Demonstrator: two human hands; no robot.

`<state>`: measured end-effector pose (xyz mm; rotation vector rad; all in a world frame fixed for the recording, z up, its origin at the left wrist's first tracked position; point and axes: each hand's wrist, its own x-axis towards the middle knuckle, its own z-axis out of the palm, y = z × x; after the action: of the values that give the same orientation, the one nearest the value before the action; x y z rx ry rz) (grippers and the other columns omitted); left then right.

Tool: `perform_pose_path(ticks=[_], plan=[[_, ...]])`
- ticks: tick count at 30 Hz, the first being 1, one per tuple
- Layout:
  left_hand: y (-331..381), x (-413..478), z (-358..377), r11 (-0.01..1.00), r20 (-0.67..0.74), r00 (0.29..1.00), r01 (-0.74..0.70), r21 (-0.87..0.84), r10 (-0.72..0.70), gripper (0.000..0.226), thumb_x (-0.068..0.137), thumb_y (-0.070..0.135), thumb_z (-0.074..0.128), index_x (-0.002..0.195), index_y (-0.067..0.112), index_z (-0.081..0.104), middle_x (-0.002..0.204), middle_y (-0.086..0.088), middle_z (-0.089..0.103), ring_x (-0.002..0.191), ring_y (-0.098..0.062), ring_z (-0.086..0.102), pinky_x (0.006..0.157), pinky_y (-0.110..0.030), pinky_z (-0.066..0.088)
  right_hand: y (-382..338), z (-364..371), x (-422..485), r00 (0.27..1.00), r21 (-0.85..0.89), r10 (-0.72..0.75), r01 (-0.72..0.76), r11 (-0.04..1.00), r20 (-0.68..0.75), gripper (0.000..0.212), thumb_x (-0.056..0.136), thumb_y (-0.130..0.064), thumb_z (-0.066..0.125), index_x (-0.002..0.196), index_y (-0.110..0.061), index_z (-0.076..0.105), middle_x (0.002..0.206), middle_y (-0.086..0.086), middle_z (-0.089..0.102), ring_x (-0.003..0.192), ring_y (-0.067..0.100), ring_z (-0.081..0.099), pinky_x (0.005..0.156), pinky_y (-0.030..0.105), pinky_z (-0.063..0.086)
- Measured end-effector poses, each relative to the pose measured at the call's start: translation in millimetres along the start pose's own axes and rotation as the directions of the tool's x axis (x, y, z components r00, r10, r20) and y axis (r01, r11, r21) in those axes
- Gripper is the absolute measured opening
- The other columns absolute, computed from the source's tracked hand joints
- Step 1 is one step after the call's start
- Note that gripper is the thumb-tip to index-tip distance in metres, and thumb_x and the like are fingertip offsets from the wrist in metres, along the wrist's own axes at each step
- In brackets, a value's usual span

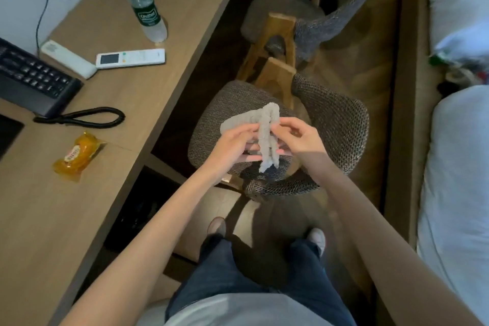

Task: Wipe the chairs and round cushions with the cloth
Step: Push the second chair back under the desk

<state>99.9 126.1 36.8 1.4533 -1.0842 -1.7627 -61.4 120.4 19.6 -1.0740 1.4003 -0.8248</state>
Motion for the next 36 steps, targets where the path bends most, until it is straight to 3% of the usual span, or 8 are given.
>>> perform_pose_path(ticks=[6, 9, 12, 16, 22, 25, 32, 36], plan=[[14.0, 25.8, 118.8, 0.995, -0.018, 0.997, -0.072, 0.074, 0.073, 0.051, 0.090, -0.014, 0.038, 0.123, 0.020, 0.057, 0.099, 0.010, 0.066, 0.079, 0.006, 0.067, 0.066, -0.011, 0.051, 12.7, -119.1, 13.3, 0.989, -0.210, -0.148, 0.140, 0.967, -0.021, 0.032, 0.076, -0.040, 0.075, 0.102, -0.023, 0.069, 0.099, 0.004, 0.071, 0.089, 0.021, 0.069, 0.083, 0.047, 0.057], [18.2, 40.6, 173.2, 0.993, -0.086, 0.992, -0.085, 0.079, 0.092, 0.044, 0.091, -0.013, 0.041, 0.125, 0.007, 0.060, 0.113, -0.003, 0.066, 0.088, -0.001, 0.066, 0.073, -0.014, 0.054, 15.7, -179.1, 17.7, 0.975, -0.269, -0.224, 0.214, 0.939, -0.005, 0.015, 0.088, -0.020, 0.070, 0.103, -0.020, 0.067, 0.107, 0.009, 0.064, 0.086, 0.013, 0.065, 0.085, 0.038, 0.056], [18.5, 55.3, 210.4, 0.975, -0.118, 0.981, -0.134, 0.175, 0.156, 0.040, 0.096, -0.004, 0.041, 0.123, 0.014, 0.064, 0.114, 0.002, 0.067, 0.106, -0.006, 0.061, 0.090, -0.020, 0.049, 17.1, -225.9, 26.1, 0.965, -0.347, -0.262, 0.244, 0.906, -0.005, 0.013, 0.092, -0.018, 0.064, 0.105, -0.015, 0.066, 0.107, 0.005, 0.065, 0.090, 0.009, 0.061, 0.086, 0.031, 0.051], [18.3, 76.8, 233.6, 0.943, -0.177, 0.955, -0.181, 0.281, 0.237, 0.030, 0.099, 0.007, 0.044, 0.121, 0.019, 0.061, 0.106, 0.006, 0.066, 0.096, 0.002, 0.061, 0.082, -0.012, 0.045, 2.8, -269.7, 48.3, 0.954, -0.368, -0.296, 0.258, 0.893, -0.050, 0.011, 0.101, -0.018, 0.045, 0.111, -0.018, 0.050, 0.096, -0.013, 0.056, 0.084, 0.003, 0.058, 0.078, 0.024, 0.050], [12.9, 121.3, 238.3, 0.939, -0.320, 0.928, -0.080, 0.334, 0.192, 0.030, 0.100, 0.012, 0.044, 0.121, 0.028, 0.056, 0.106, 0.014, 0.062, 0.095, -0.029, 0.063, 0.084, -0.044, 0.049, -25.4, -311.3, 114.9, 0.924, -0.486, -0.381, 0.344, 0.803, 0.025, 0.013, 0.104, -0.016, 0.031, 0.112, -0.023, 0.038, 0.092, -0.010, 0.053, 0.085, 0.016, 0.059, 0.079, 0.037, 0.049], [16.5, 156.6, 240.8, 0.944, -0.368, 0.918, -0.019, 0.330, 0.147, 0.031, 0.100, 0.010, 0.044, 0.125, 0.025, 0.055, 0.115, 0.005, 0.061, 0.102, -0.028, 0.062, 0.087, -0.042, 0.048, -35.6, -322.5, 152.9, 0.929, -0.554, -0.356, 0.349, 0.755, 0.101, 0.013, 0.102, -0.015, 0.036, 0.108, -0.018, 0.048, 0.086, -0.005, 0.057, 0.079, 0.012, 0.057, 0.076, 0.036, 0.046], [15.2, 209.8, 249.3, 0.902, -0.434, 0.899, 0.136, 0.410, 0.061, 0.037, 0.100, 0.013, 0.044, 0.136, 0.019, 0.048, 0.133, -0.002, 0.054, 0.115, -0.016, 0.053, 0.093, -0.023, 0.039, -44.1, -322.9, 217.5, 0.891, -0.806, -0.300, 0.441, 0.395, 0.340, 0.027, 0.096, -0.039, 0.040, 0.084, -0.025, 0.059, 0.080, -0.001, 0.065, 0.079, 0.021, 0.061, 0.070, 0.032, 0.046], [0.4, 211.5, 254.9, 0.876, -0.513, 0.858, 0.238, 0.419, 0.012, 0.039, 0.099, 0.014, 0.046, 0.137, 0.019, 0.047, 0.135, -0.005, 0.052, 0.118, -0.018, 0.054, 0.099, -0.028, 0.042, -41.8, -302.7, 242.1, 0.806, -0.797, -0.150, 0.590, 0.131, 0.573, 0.047, 0.092, -0.068, 0.034, 0.105, -0.031, 0.060, 0.091, -0.004, 0.067, 0.085, 0.017, 0.062, 0.070, 0.027, 0.044]])
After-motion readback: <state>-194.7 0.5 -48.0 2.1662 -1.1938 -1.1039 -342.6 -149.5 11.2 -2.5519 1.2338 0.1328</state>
